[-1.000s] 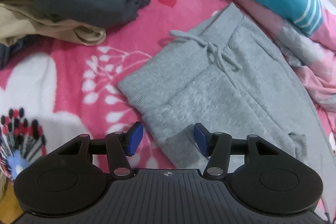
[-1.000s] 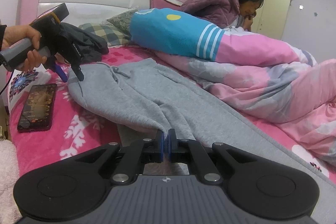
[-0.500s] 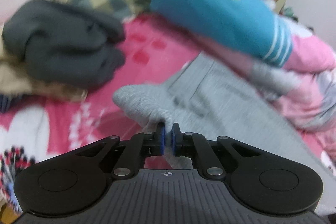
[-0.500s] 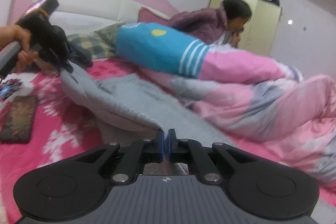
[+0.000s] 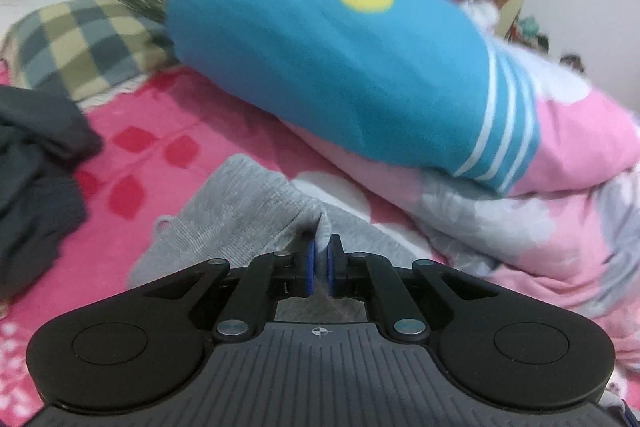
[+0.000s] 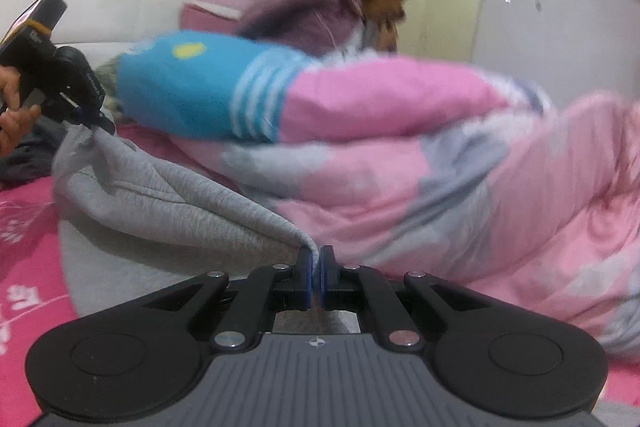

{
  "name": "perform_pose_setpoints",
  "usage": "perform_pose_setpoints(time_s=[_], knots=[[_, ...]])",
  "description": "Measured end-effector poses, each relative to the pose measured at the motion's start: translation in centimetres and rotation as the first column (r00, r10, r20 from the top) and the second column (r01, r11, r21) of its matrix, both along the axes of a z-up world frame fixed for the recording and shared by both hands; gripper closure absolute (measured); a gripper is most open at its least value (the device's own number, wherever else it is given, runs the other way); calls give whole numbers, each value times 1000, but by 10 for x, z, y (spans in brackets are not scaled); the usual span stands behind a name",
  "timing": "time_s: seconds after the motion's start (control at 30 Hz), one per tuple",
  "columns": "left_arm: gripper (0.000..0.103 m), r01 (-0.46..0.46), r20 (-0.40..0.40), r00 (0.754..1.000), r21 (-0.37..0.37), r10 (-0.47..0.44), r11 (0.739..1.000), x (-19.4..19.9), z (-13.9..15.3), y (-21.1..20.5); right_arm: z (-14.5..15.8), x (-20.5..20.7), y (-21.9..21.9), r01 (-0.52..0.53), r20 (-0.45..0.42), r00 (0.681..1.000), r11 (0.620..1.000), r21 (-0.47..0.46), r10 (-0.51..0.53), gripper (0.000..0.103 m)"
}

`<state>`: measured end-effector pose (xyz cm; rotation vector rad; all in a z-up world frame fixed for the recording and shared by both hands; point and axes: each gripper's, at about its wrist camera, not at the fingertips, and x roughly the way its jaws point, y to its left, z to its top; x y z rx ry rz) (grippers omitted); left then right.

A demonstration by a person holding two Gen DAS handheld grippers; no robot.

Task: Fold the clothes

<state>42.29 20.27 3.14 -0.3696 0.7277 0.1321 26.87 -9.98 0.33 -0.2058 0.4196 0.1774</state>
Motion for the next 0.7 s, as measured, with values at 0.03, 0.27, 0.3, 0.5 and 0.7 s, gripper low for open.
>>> perform_pose_setpoints(time_s=[0.03,0.27,0.3,0.5,0.7], knots=[[98,3,-18,1000,7,-3,1000,10,-9,-3,-9,13,-5,6,-32,999,1000,15,-6,101],[71,-47,-19,999,-194,44,980,25,-55,10,-83,71,-36,57,-266,964,990,126,-22,99],[63,-53,-1,999,-223,54,973,19,-51,13,-89,73,-39,59,-277,961,988,142,-18,98],[41,-51,169,981,-262,98,964,-49,1,15,-77,59,-61,77,-251,968,956,284,-3,72],[41,-110,9,993,-240,116,964,-95,0,27,-37,14,-80,65,-201,979,885,461,33,63]])
